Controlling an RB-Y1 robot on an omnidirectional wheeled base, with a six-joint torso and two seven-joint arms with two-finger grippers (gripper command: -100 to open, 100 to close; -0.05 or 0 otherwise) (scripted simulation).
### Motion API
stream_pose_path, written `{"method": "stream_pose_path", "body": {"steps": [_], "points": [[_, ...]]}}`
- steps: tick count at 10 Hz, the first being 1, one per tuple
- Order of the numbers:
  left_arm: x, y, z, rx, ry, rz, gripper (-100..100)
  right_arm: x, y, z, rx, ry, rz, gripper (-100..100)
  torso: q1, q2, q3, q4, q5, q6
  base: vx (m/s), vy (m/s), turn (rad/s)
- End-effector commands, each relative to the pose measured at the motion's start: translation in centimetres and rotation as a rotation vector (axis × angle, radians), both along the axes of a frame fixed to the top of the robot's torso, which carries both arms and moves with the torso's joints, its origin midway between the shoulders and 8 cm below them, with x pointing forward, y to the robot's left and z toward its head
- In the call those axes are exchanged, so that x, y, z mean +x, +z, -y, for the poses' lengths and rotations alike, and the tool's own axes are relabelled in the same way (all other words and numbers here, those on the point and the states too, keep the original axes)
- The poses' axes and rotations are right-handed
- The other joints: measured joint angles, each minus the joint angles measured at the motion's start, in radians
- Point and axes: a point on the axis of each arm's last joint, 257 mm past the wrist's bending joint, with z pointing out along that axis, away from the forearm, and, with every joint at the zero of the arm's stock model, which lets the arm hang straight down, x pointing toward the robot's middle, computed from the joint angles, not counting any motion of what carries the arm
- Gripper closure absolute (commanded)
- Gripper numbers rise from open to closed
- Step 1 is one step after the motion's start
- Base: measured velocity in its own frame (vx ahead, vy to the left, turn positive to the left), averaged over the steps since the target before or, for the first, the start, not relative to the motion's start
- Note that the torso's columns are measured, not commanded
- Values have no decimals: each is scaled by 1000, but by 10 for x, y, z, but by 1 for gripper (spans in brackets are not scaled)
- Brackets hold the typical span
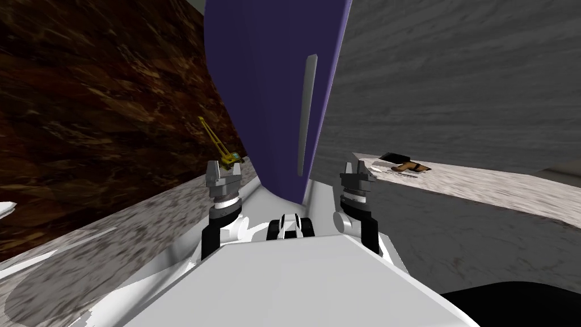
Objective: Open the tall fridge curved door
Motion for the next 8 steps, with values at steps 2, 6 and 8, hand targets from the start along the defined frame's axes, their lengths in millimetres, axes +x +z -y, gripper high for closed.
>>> {"method": "stream_pose_path", "body": {"steps": [2,6,8], "points": [[15,-10,15,109,13,-73,-100,0,0,0,0,0,0,0,0,12,-24,13,0,0,3,-25,-131],[36,-26,26,217,57,-164,-100,0,0,0,0,0,0,0,0,13,-25,14,0,0,6,-28,-144],[46,-36,29,265,86,-211,-100,0,0,0,0,0,0,0,1,13,-25,14,0,0,8,-26,-147]]}}
